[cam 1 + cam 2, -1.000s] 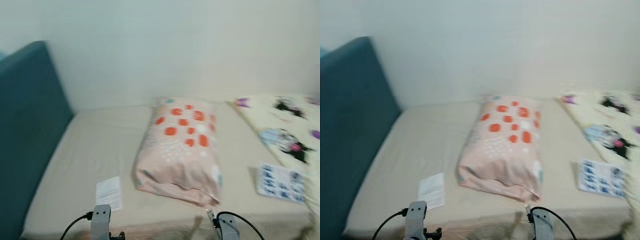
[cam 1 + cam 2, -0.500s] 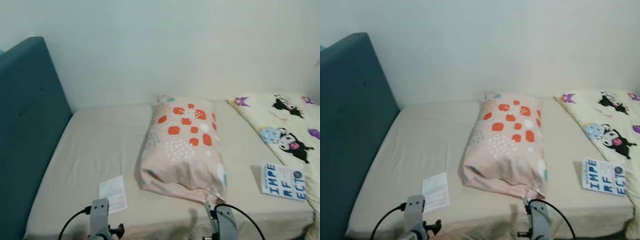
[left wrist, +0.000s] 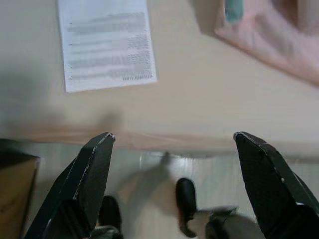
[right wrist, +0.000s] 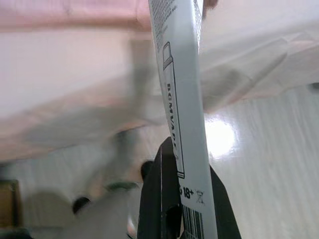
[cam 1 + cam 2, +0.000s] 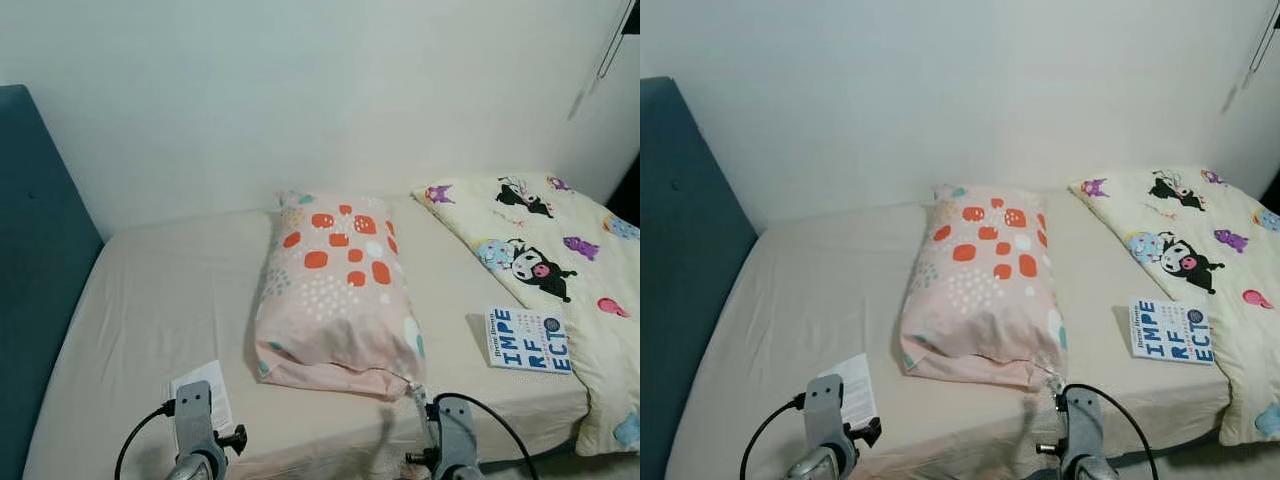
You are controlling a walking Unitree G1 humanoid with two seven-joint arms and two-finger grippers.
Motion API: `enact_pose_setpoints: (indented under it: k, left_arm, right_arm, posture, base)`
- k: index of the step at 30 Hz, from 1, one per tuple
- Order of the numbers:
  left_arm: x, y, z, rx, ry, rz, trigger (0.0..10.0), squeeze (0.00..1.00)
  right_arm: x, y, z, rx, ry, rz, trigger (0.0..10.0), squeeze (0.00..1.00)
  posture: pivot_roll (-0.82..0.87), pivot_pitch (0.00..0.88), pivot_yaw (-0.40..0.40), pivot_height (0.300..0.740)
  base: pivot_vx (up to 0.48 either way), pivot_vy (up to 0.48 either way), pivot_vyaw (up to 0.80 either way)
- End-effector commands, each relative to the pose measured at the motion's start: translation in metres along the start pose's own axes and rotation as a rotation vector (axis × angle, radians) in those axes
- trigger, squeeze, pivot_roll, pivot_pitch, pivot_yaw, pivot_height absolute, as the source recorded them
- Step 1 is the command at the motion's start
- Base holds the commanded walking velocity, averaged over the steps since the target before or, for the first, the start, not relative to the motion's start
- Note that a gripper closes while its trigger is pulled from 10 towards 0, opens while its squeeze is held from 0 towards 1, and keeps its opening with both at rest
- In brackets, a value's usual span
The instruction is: Clean up the room
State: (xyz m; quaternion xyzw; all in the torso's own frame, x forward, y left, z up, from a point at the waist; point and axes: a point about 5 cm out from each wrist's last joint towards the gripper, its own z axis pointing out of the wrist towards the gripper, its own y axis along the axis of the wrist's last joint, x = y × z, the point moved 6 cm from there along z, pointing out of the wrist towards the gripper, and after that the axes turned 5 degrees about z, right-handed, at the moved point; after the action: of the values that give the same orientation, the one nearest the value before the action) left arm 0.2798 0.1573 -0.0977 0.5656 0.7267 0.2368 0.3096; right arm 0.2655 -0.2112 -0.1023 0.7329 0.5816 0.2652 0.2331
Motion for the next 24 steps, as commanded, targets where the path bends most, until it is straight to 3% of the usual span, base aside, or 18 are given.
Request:
enact_pose_setpoints:
  k: [1,7,16,21,22,24]
  left_arm:
    - [-0.004,0.012,0.002,-0.038,-0.001,-0.02,10.0,0.0]
    - [-0.011,0.03,0.004,-0.091,-0.011,-0.007,10.0,0.0]
    - [-0.011,0.036,0.004,-0.114,0.006,0.065,10.0,0.0]
    - [-0.015,0.057,0.004,-0.196,0.062,0.354,10.0,0.0]
    - [-0.015,0.057,0.004,-0.196,0.062,0.354,10.0,0.0]
    - [-0.023,0.064,0.004,-0.229,0.059,0.456,10.0,0.0]
  right_arm:
    - [-0.001,0.018,0.001,-0.043,0.001,0.029,10.0,0.0]
    - [0.003,0.039,0.003,-0.09,0.014,0.038,10.0,0.0]
    - [0.004,0.04,0.003,-0.094,0.021,0.04,10.0,0.0]
    - [0.003,0.041,0.002,-0.102,0.029,0.069,10.0,0.0]
    - [0.003,0.041,0.002,-0.102,0.029,0.069,10.0,0.0]
    - [0.004,0.041,0.002,-0.104,0.034,0.074,10.0,0.0]
  posture:
    - [-0.1,0.0,-0.005,0.684]
    - [-0.1,0.0,-0.011,0.659]
    - [-0.11,0.0,-0.011,0.634]
    - [-0.12,0.0,-0.006,0.609]
    - [-0.12,0.0,-0.006,0.609]
    - [-0.12,0.001,-0.004,0.599]
  base:
    - [0.0,0.0,0.0]
    - [0.0,0.0,0.0]
    - [0.0,0.0,0.0]
    - [0.0,0.0,0.0]
    - [0.0,0.0,0.0]
    - [0.0,0.0,0.0]
